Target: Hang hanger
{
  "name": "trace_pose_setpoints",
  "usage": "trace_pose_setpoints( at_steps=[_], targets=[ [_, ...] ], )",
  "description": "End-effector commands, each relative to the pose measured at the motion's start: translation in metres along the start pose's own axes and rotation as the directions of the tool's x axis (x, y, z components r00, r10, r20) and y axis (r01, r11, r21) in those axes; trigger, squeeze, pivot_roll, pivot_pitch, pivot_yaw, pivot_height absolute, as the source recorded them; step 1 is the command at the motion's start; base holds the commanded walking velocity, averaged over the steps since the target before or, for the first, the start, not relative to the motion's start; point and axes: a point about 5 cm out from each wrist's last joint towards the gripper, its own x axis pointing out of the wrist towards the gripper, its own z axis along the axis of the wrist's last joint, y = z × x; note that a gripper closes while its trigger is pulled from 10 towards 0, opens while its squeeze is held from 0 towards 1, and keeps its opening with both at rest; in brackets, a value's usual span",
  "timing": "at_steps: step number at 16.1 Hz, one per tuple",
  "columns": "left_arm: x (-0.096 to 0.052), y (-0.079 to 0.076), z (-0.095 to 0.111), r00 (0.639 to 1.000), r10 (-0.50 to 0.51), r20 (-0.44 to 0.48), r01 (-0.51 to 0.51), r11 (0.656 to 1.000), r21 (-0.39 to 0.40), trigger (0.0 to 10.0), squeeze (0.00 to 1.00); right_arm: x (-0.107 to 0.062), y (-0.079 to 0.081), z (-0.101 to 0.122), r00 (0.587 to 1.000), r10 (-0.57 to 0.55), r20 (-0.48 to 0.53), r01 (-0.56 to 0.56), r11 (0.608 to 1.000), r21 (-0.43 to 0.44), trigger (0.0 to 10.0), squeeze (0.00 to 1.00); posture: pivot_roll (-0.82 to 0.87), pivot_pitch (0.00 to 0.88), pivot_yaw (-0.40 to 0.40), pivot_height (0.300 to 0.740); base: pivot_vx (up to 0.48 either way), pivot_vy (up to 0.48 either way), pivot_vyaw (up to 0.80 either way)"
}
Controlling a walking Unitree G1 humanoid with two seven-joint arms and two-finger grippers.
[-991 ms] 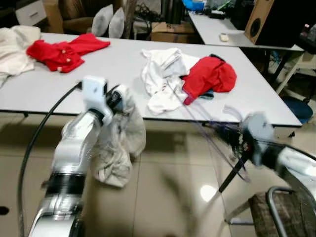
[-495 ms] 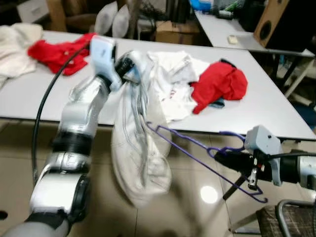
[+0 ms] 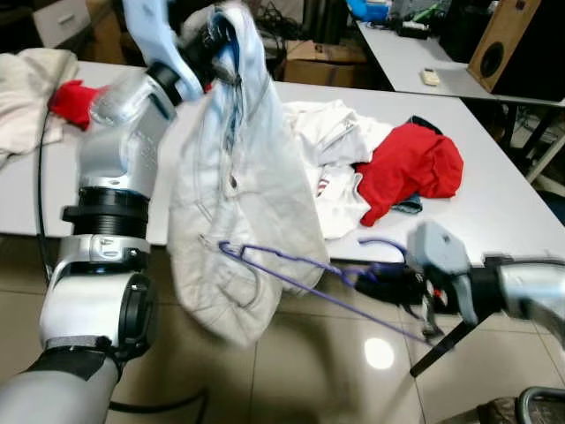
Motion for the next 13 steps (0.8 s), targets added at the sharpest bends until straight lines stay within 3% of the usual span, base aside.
trace_pose_setpoints(
  at_steps=[1,4,5,7,9,10,12,13],
  targets=[
    [0.016,-0.021,0.030,0.989,-0.106,0.107,0.103,0.994,0.030,10.0,0.00,0.001,-0.006,-0.002,1.000,-0.012,-0.014,0.012,1.000,-0.010,10.0,0.00,-0.17,0.000,-0.049,0.740,0.409,0.000,0.00],
    [0.017,-0.033,0.040,0.976,-0.169,0.141,0.168,0.986,0.019,10.0,0.00,0.017,-0.044,0.014,0.990,-0.137,0.032,0.140,0.985,-0.100,10.0,0.00,-0.16,0.000,-0.061,0.740,0.409,0.000,0.00],
    [0.017,-0.035,0.042,0.974,-0.174,0.148,0.174,0.985,0.015,10.0,0.00,0.019,-0.050,0.017,0.986,-0.161,0.039,0.165,0.981,-0.107,10.0,0.00,-0.16,0.000,-0.062,0.740,0.412,0.000,0.00],
    [0.018,-0.040,0.051,0.965,-0.198,0.170,0.197,0.980,0.025,10.0,0.00,0.020,-0.082,0.032,0.936,-0.344,0.076,0.352,0.921,-0.165,10.0,0.00,-0.15,0.000,-0.067,0.740,0.412,0.000,0.00],
    [0.017,-0.042,0.062,0.956,-0.213,0.204,0.211,0.977,0.033,10.0,0.00,0.013,-0.115,0.055,0.829,-0.538,0.154,0.560,0.804,-0.200,10.0,0.00,-0.15,0.000,-0.069,0.740,0.411,0.000,0.00],
    [0.016,-0.044,0.074,0.946,-0.218,0.239,0.217,0.976,0.029,10.0,0.00,-0.001,-0.137,0.080,0.717,-0.652,0.245,0.696,0.685,-0.214,10.0,0.00,-0.15,0.000,-0.069,0.740,0.409,0.000,0.00],
    [0.015,-0.043,0.083,0.939,-0.217,0.268,0.217,0.976,0.030,10.0,0.00,-0.023,-0.151,0.113,0.575,-0.719,0.390,0.814,0.553,-0.180,10.0,0.00,-0.15,0.000,-0.069,0.740,0.422,0.000,0.00],
    [0.015,-0.041,0.089,0.935,-0.208,0.288,0.208,0.978,0.032,10.0,0.00,-0.045,-0.156,0.144,0.440,-0.724,0.531,0.885,0.450,-0.120,10.0,0.00,-0.15,0.000,-0.070,0.740,0.420,0.000,0.00]
  ],
)
